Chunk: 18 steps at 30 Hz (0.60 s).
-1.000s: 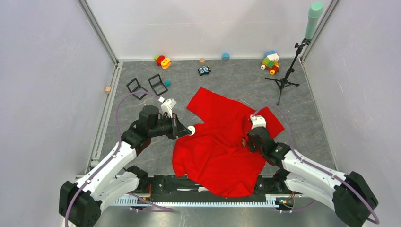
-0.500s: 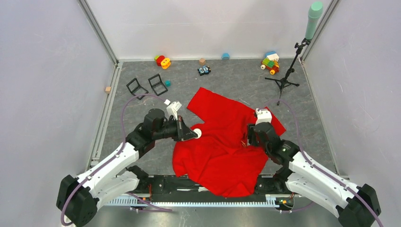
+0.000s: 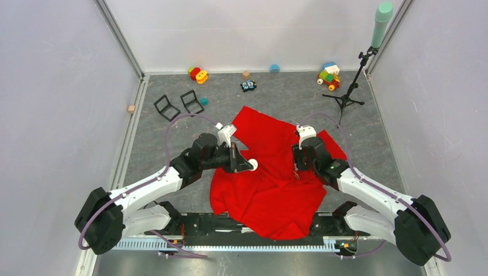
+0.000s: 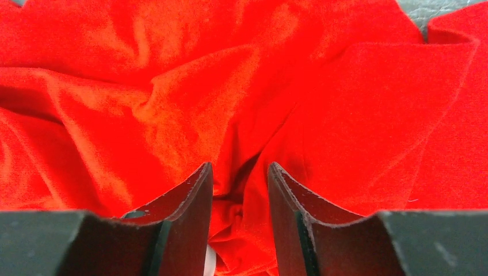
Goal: Pin the brooch onto the clothing
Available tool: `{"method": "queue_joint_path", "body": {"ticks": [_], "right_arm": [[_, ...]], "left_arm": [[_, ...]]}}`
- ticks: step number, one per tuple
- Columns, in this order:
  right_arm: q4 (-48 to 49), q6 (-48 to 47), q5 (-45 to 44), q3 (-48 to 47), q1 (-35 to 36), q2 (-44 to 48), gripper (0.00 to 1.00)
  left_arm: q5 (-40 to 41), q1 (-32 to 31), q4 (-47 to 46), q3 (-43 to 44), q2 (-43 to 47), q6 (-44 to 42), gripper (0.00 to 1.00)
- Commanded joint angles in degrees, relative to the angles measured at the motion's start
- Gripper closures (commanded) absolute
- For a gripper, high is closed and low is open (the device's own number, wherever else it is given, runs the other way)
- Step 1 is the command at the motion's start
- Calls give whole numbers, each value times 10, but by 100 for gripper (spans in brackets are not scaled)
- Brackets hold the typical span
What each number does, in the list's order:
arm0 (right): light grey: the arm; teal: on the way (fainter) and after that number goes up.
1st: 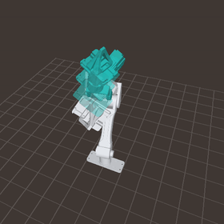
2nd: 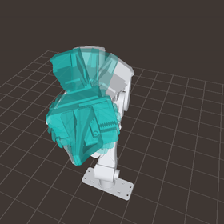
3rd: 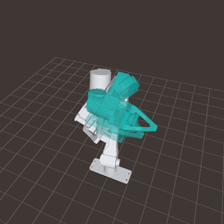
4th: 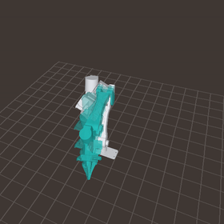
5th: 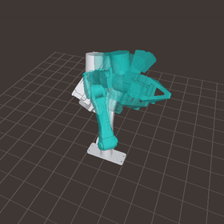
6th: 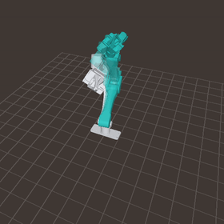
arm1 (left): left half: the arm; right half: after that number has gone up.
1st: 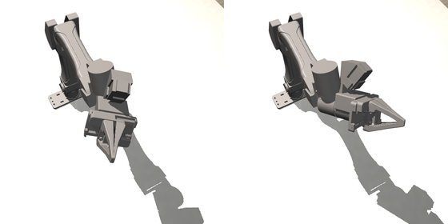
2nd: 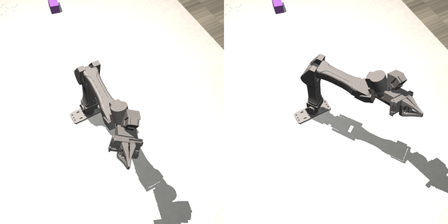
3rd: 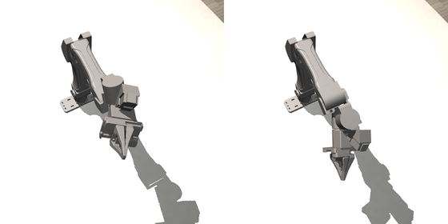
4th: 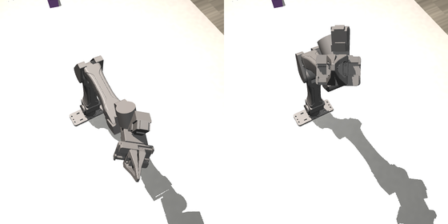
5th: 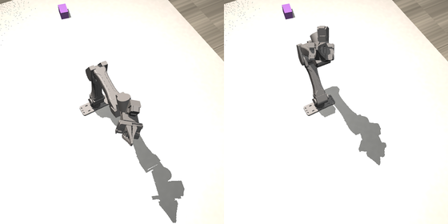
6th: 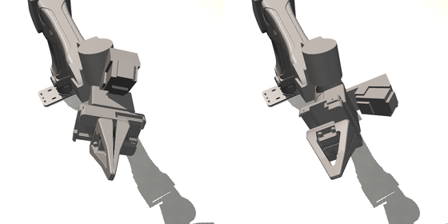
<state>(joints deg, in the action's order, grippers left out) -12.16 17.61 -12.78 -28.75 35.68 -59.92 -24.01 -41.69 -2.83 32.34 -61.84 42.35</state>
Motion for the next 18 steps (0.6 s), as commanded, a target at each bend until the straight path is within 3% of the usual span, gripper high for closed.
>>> {"method": "queue_joint_path", "body": {"ticks": [1,13,18], "right_arm": [[62,-14,58,19,-27,-3,56],[96,-11,110,56,-54,-6,68],[109,-12,118,66,-61,-12,80]], "left_arm": [[20,-17,-62,28,-31,20,98],[55,-42,-109,70,-140,13,98],[59,-50,-111,88,-180,-1,98]]}}
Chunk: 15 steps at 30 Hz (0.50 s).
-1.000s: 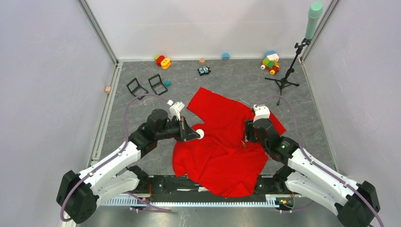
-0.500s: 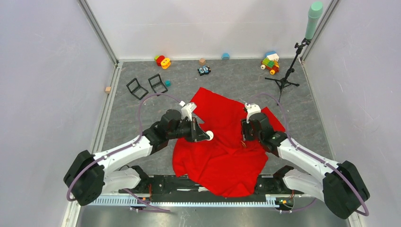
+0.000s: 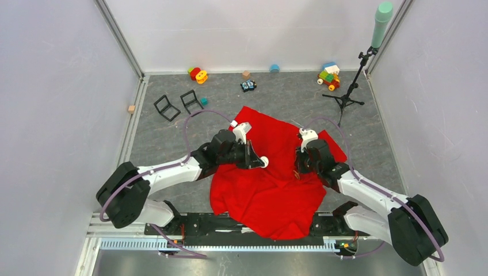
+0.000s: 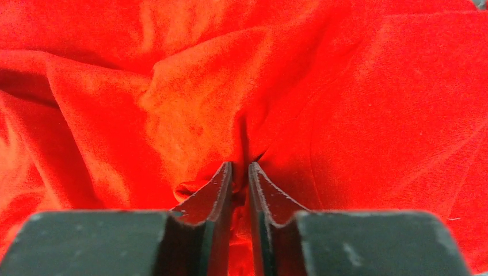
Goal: Pin the brooch onto the clothing
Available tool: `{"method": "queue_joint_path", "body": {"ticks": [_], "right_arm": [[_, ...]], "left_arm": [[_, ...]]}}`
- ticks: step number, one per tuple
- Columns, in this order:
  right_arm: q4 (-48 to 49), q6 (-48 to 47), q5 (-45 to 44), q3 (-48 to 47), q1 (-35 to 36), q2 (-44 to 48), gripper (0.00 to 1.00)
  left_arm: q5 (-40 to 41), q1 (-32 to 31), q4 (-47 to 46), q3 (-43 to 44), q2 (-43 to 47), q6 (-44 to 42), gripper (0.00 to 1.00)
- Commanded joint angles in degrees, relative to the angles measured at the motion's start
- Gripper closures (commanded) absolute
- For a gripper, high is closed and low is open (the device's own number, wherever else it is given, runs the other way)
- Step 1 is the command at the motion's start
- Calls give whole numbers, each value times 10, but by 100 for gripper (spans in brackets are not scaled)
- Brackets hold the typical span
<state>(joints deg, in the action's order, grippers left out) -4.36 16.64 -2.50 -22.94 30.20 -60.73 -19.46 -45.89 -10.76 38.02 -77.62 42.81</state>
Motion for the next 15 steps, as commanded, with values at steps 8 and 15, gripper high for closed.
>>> {"method": "queue_joint_path", "body": {"ticks": [8,15], "right_arm": [[32,-7,35,5,-7,27,92],[39,-18,143,4,-6,114,29]], "left_arm": [[13,-23,-32,41,-46,-33,98],[-80,-23,-40,22,0,-106,98]]}}
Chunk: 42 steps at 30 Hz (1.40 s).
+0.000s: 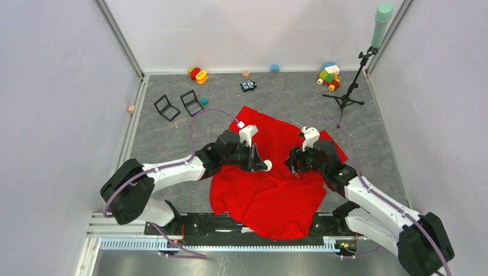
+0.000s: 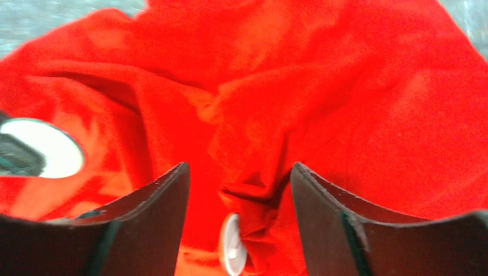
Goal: Pin the brooch onto the clothing
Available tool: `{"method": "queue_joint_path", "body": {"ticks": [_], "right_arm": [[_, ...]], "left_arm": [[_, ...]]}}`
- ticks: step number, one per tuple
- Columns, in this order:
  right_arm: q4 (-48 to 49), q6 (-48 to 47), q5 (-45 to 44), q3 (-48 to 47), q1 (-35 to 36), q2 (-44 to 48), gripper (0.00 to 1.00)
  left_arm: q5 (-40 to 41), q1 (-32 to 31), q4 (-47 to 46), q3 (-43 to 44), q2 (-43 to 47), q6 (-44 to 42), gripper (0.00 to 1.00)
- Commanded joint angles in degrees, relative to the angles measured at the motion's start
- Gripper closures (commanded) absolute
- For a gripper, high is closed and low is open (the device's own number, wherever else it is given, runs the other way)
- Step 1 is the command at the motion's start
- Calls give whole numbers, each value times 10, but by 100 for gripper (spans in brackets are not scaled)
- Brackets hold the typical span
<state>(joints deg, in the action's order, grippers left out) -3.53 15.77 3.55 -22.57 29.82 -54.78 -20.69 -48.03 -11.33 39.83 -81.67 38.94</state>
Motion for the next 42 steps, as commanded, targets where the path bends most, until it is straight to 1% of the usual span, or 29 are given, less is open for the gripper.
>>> {"method": "queue_joint_path", "body": {"ticks": [1,4,7,9,14,16,20,22,25,28,31,33,37,38,42], "right_arm": [[32,-10,117,0,-2,70,26],[58,1,233,-2,-2,99,21],[111,46,347,9,-2,119,20],[156,87,391,21,-2,129,21],[289,187,453,48,-1,142,26],[325,213,463,52,-1,142,28],[338,227,467,43,-1,138,29],[352,237,476,40,-1,136,29],[345,230,480,37,2,130,26],[329,219,472,40,12,114,27],[370,238,459,53,38,101,34],[394,250,447,58,52,97,41],[440,272,452,72,57,84,52],[447,276,457,73,57,80,54],[463,285,465,82,57,79,57]], "left_arm": [[-93,-2,-34,0,50,-74,98],[-159,-2,-20,-10,79,-86,98],[-204,-3,2,-14,114,-90,98],[-217,-3,31,-9,134,-99,98],[-223,-6,91,8,173,-126,98],[-223,-6,109,16,180,-136,98],[-235,-7,156,37,186,-147,98],[-226,-7,192,60,184,-157,98],[-241,-7,254,102,166,-199,98],[-259,-6,275,125,146,-234,98],[-276,-6,273,127,125,-243,98],[-279,-6,271,122,119,-237,98],[-271,-6,253,110,140,-233,98],[-268,-5,247,108,146,-231,98],[-267,-6,224,98,153,-215,98]]}}
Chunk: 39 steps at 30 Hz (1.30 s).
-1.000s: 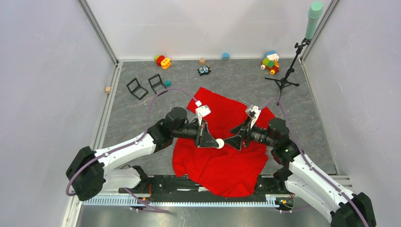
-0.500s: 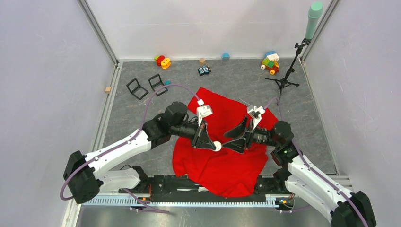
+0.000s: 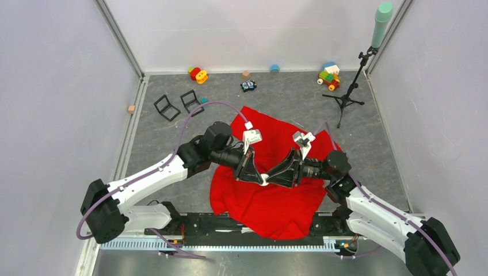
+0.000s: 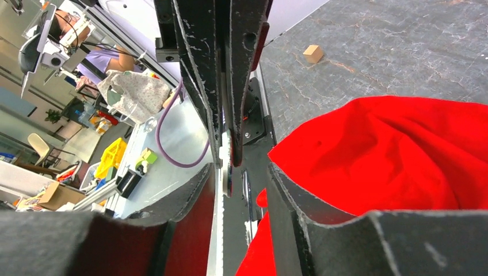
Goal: Pin the brooch onto the clothing
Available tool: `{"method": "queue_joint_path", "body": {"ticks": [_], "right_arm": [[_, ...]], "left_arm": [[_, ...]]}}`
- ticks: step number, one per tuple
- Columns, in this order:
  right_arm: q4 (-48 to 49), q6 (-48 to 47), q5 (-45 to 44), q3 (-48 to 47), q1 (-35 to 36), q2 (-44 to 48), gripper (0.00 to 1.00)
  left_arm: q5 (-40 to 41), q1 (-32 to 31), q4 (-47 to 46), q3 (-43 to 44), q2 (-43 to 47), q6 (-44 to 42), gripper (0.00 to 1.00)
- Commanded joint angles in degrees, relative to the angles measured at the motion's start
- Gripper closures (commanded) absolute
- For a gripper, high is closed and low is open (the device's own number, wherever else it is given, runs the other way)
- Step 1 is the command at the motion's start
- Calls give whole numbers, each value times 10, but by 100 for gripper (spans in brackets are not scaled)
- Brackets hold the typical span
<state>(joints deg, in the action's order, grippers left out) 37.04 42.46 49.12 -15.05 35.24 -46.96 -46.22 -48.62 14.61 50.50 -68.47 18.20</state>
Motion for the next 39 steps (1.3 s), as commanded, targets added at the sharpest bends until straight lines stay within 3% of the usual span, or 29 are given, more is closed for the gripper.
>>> {"method": "queue_joint_path", "body": {"ticks": [1,17,25,39], "right_arm": [[57,18,10,6,2,3,58],[45,6,-2,19,12,3,71],[-26,-40,-38,3,26,2,76],[-161,-76,-135,-76,42,-87,98]], "left_arm": [[-14,0,-40,-11,20,-3,98],[-18,0,-53,-21,22,7,98],[-18,0,-53,-21,21,7,98],[-42,-2,-74,-28,15,20,98]]}}
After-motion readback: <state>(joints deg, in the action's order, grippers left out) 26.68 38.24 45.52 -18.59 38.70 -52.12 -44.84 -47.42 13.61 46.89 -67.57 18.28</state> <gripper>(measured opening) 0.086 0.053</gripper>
